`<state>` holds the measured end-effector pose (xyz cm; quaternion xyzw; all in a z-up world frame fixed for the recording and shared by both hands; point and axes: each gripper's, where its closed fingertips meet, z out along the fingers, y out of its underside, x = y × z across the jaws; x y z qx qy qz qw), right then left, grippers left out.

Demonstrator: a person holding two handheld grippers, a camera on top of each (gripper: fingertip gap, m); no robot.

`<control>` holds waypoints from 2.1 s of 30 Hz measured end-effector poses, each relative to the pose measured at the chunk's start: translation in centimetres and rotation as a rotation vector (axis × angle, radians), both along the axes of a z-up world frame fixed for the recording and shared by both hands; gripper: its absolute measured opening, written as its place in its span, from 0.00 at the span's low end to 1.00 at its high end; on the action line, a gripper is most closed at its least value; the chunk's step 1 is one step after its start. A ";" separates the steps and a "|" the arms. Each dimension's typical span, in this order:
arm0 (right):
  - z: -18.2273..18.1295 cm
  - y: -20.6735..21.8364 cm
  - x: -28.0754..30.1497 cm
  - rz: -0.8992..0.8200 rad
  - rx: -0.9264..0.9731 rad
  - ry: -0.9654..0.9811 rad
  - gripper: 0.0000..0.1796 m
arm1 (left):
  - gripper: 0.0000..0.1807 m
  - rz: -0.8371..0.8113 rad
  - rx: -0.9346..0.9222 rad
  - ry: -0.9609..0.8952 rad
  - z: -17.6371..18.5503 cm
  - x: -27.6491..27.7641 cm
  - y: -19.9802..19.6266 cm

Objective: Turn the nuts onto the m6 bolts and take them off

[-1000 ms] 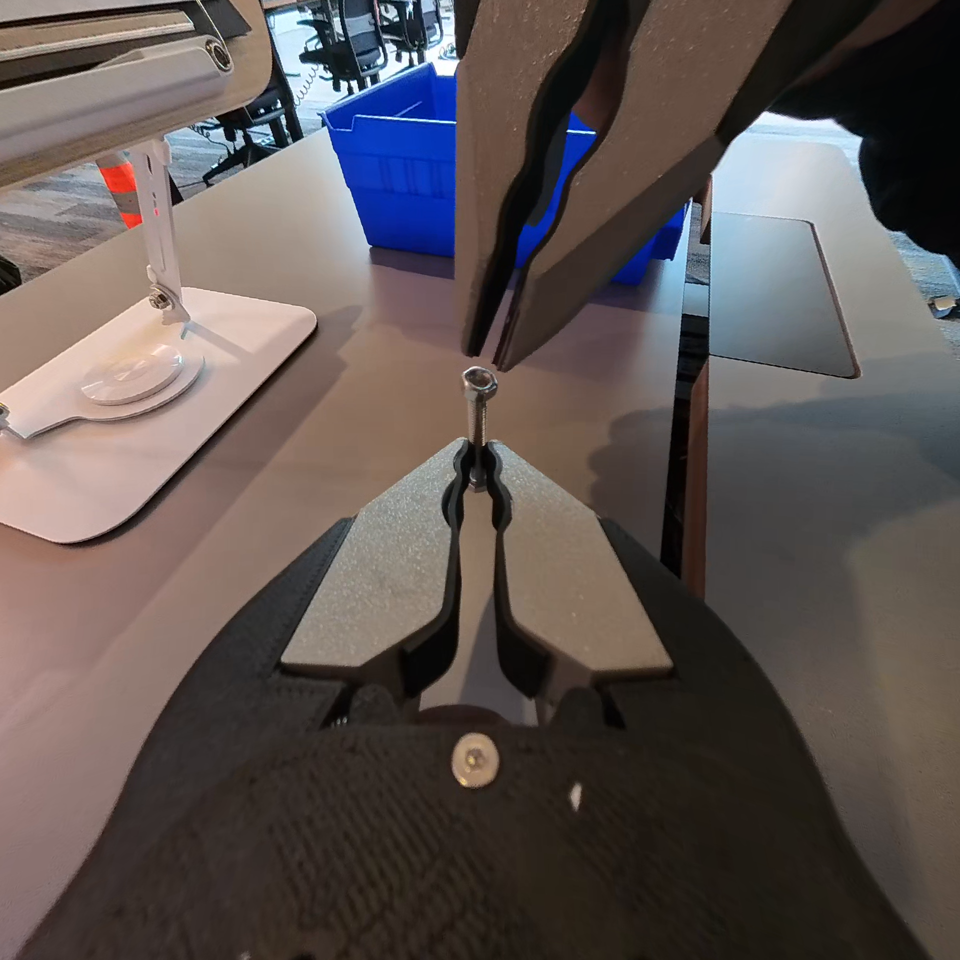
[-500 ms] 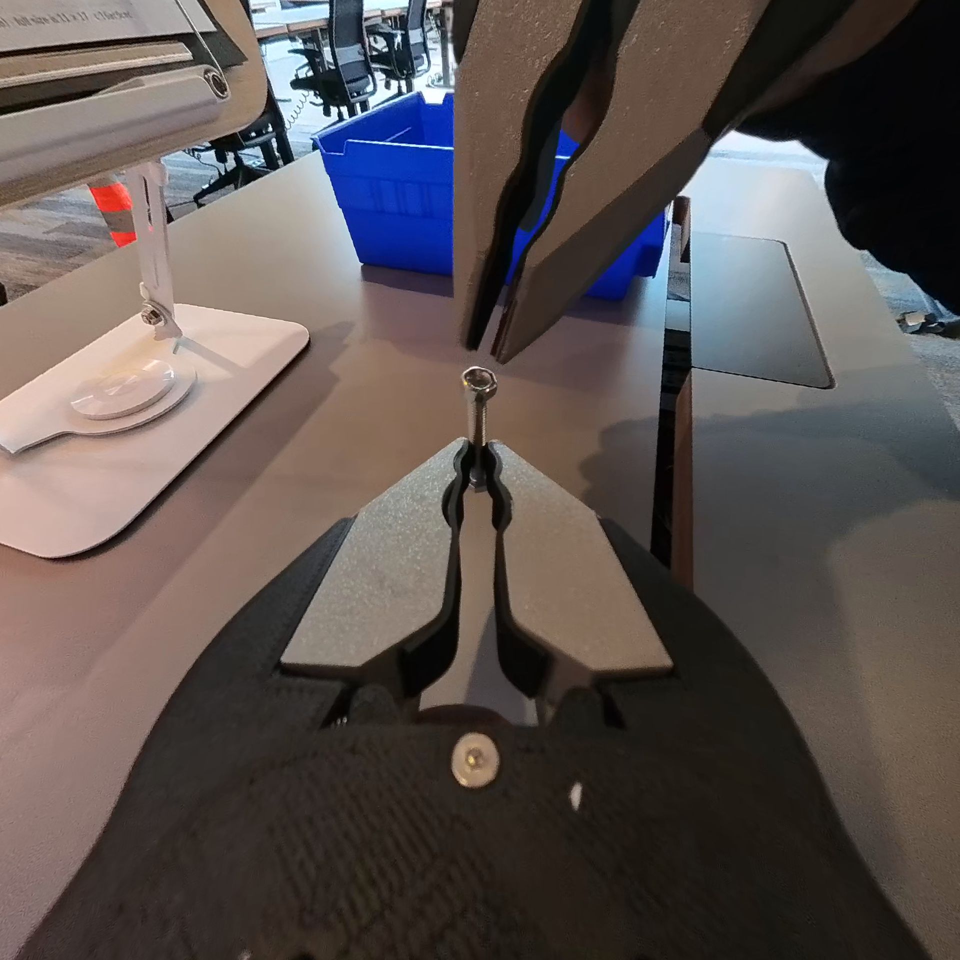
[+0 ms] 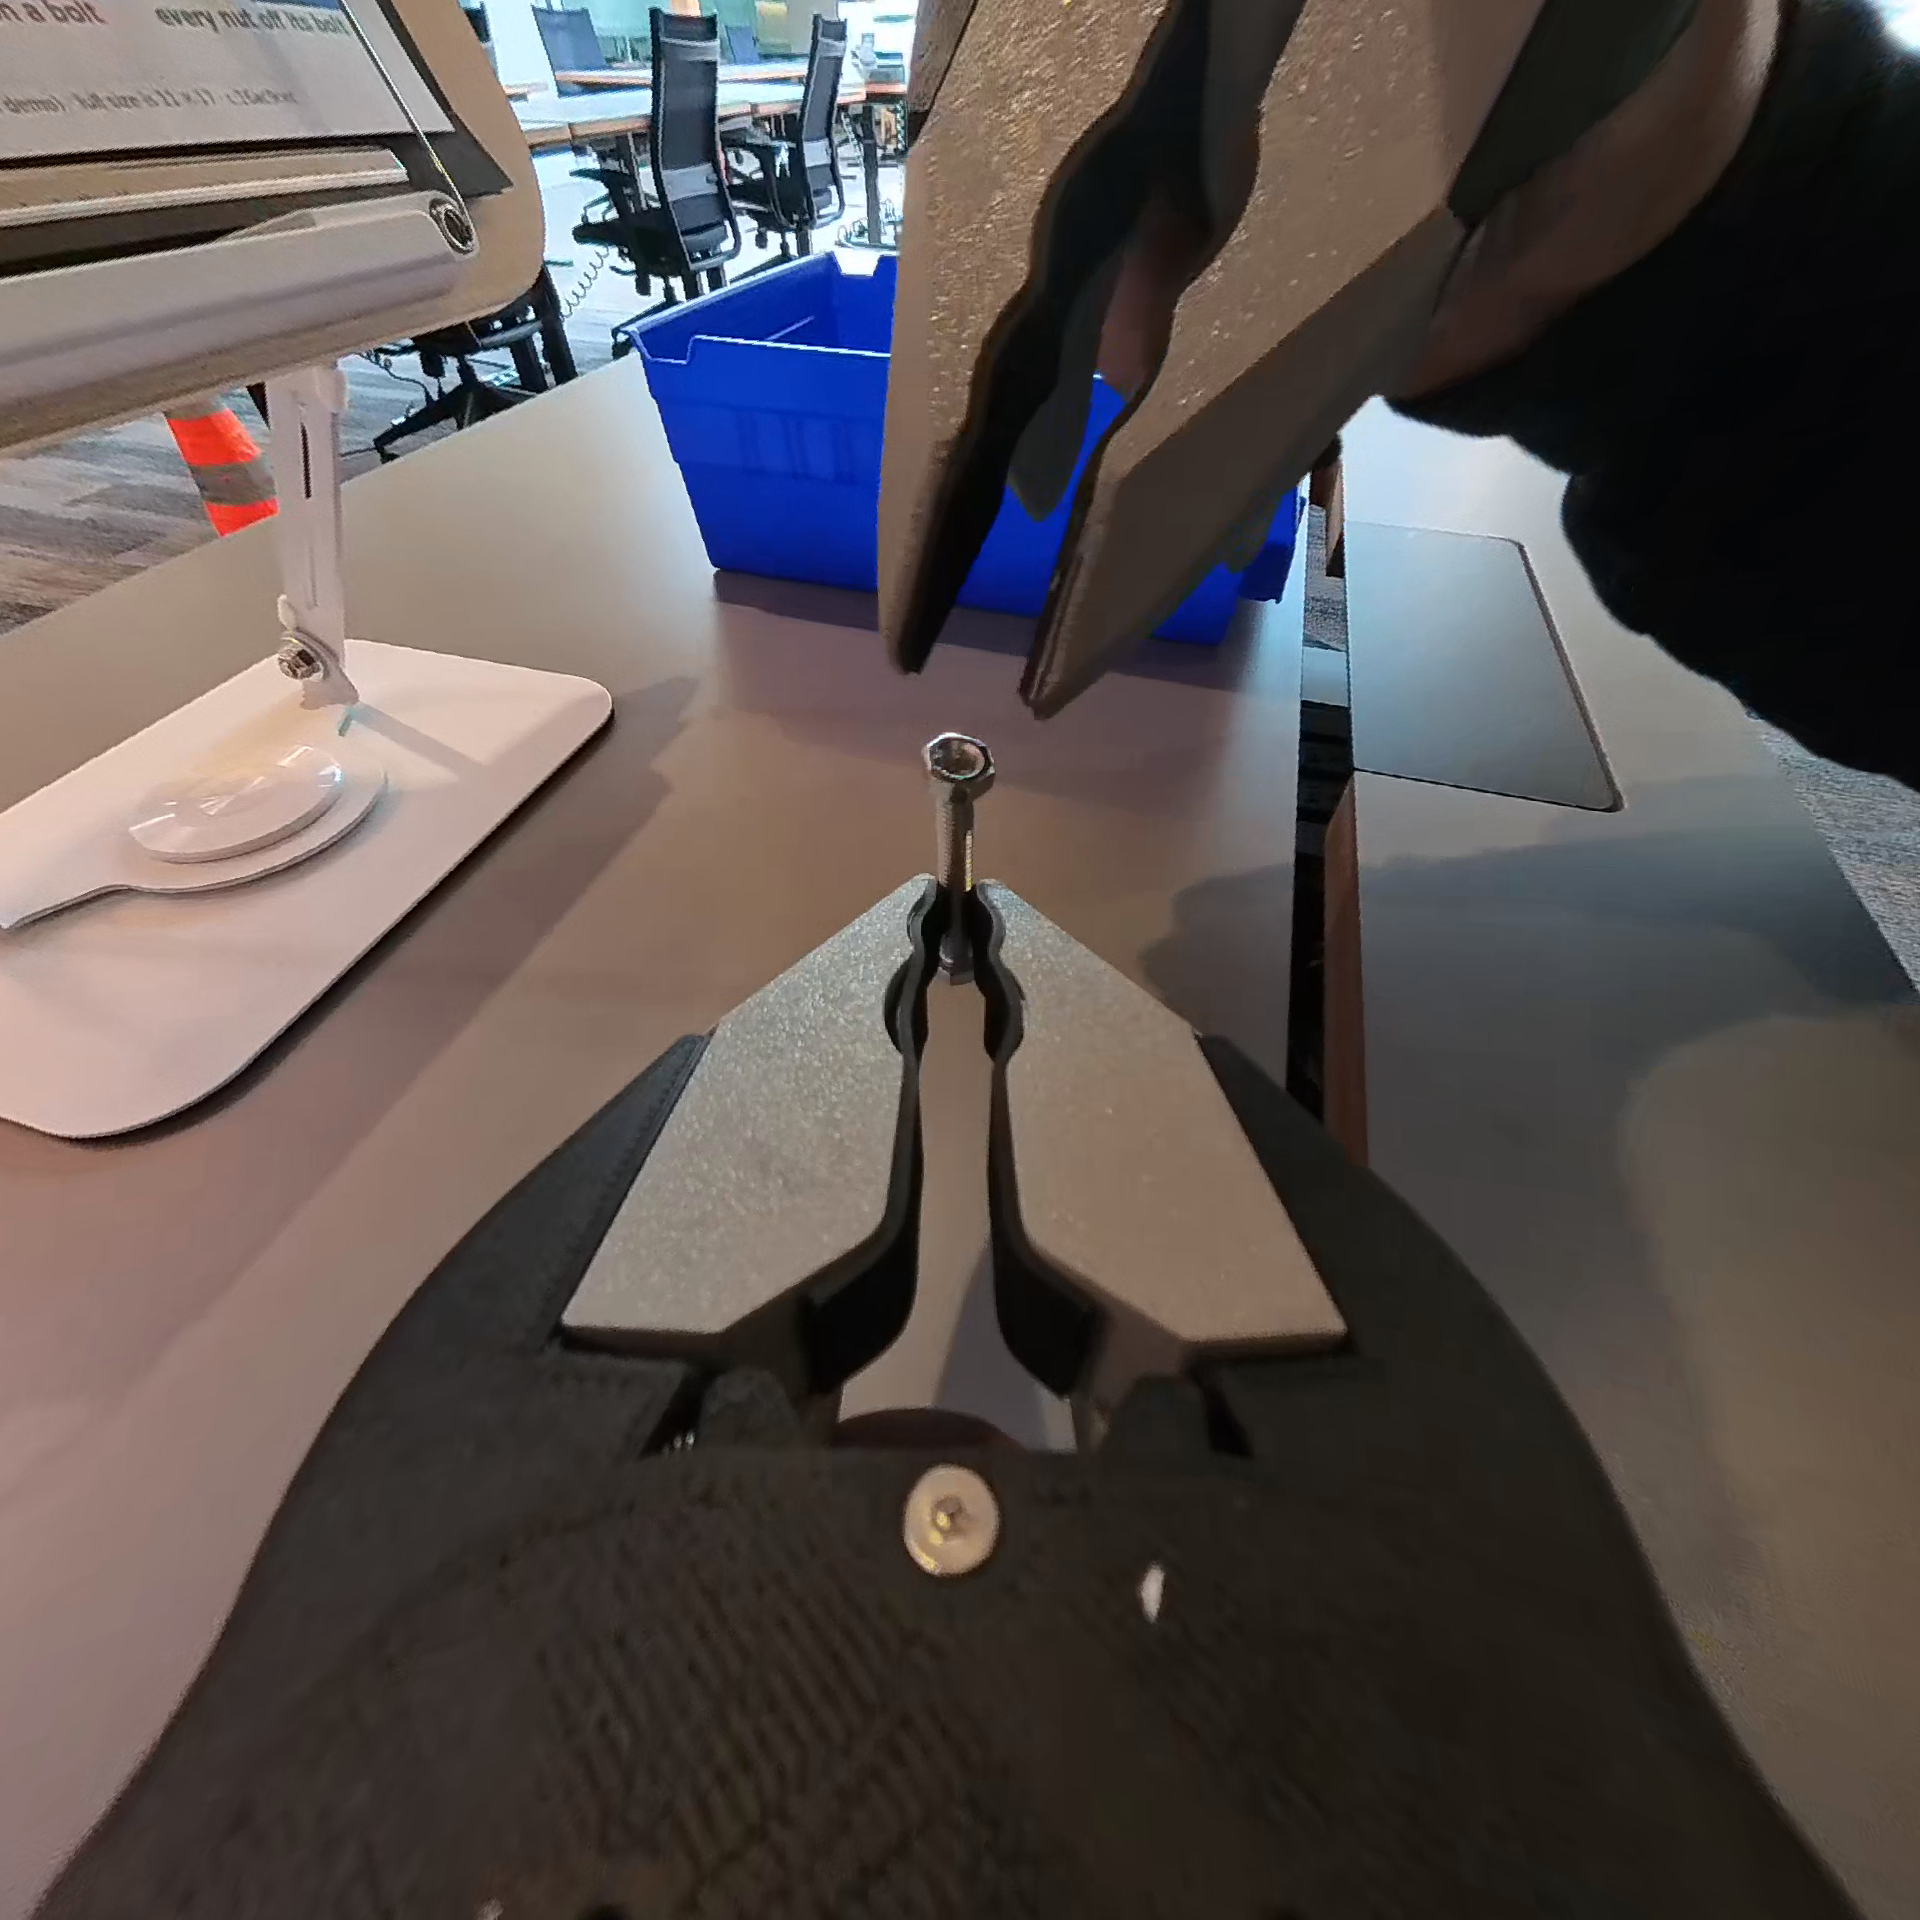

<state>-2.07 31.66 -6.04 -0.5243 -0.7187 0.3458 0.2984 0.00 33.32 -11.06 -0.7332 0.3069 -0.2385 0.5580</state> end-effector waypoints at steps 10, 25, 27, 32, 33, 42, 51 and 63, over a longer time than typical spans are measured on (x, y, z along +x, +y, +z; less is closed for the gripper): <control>0.0 -0.3 0.2 0.038 -0.139 0.088 0.11 | 0.01 -0.009 0.013 -0.017 0.4 0.0 -0.1; -0.3 -0.4 0.1 0.071 -0.122 0.181 0.10 | 0.01 -0.033 0.034 -0.025 0.8 0.4 -0.5; -0.3 -0.5 0.2 0.078 -0.128 0.181 0.10 | 0.01 -0.031 0.036 -0.027 0.8 0.3 -0.5; -0.8 -0.6 0.2 0.083 -0.114 0.171 0.08 | 0.01 -0.030 0.037 -0.027 0.8 0.3 -0.5; -0.8 -0.6 0.1 0.081 -0.115 0.173 0.08 | 0.01 -0.031 0.037 -0.026 0.8 0.3 -0.5; -1.0 -0.6 0.0 0.083 -0.116 0.172 0.06 | 0.01 -0.032 0.039 -0.024 0.9 0.4 -0.5; -1.1 -0.6 0.0 0.086 -0.124 0.176 0.04 | 0.01 -0.038 0.044 -0.020 0.9 0.5 -0.7; 0.0 -1.3 0.4 0.118 -0.224 0.261 0.04 | 0.01 -0.078 0.074 -0.064 1.9 1.1 -1.3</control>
